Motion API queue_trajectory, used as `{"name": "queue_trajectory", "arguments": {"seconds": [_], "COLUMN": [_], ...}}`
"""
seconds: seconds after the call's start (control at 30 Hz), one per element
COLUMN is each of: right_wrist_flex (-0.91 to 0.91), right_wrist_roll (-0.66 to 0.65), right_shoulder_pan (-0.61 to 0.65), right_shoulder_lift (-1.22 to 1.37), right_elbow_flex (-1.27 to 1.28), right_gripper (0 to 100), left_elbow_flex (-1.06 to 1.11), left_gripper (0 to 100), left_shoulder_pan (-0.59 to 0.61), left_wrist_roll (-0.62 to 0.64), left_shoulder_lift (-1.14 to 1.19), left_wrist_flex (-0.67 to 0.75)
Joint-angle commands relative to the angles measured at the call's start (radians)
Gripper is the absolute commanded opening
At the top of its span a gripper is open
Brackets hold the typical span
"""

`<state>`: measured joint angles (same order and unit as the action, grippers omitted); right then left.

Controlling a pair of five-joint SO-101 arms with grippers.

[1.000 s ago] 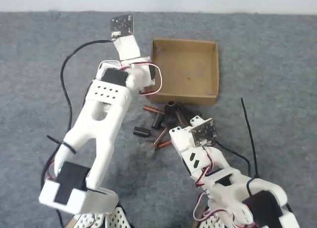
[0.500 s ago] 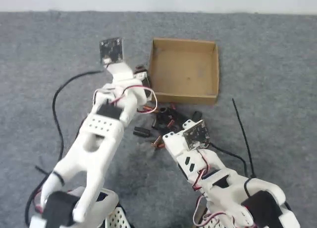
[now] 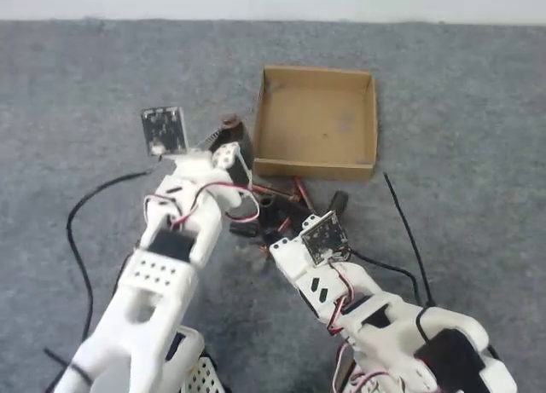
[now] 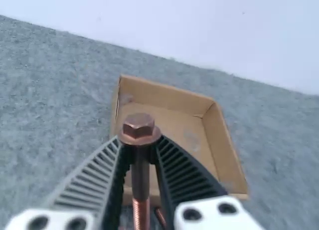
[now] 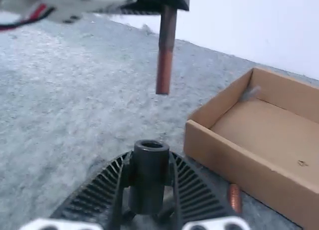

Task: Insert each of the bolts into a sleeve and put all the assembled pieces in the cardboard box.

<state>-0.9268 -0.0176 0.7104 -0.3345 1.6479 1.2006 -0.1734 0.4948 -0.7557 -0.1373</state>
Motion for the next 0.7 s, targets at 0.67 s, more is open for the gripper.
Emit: {"name": "queue_trajectory", "arguments": {"seconds": [0.67], "right_wrist_flex": [-0.605], "right_wrist_roll": [-0.103], "right_shoulder_pan": [-0.002], "right_shoulder_lift": [0.484], "right_elbow_flex": [-0.112], "right_gripper": [0.6], "left_elbow_flex": [0.246], "left_gripper": [1], "left_shoulder_pan": [-0.078], "left_wrist_roll": [0.008], "left_shoulder_lift": [-0.571], "left_wrist_flex": [0.035]}}
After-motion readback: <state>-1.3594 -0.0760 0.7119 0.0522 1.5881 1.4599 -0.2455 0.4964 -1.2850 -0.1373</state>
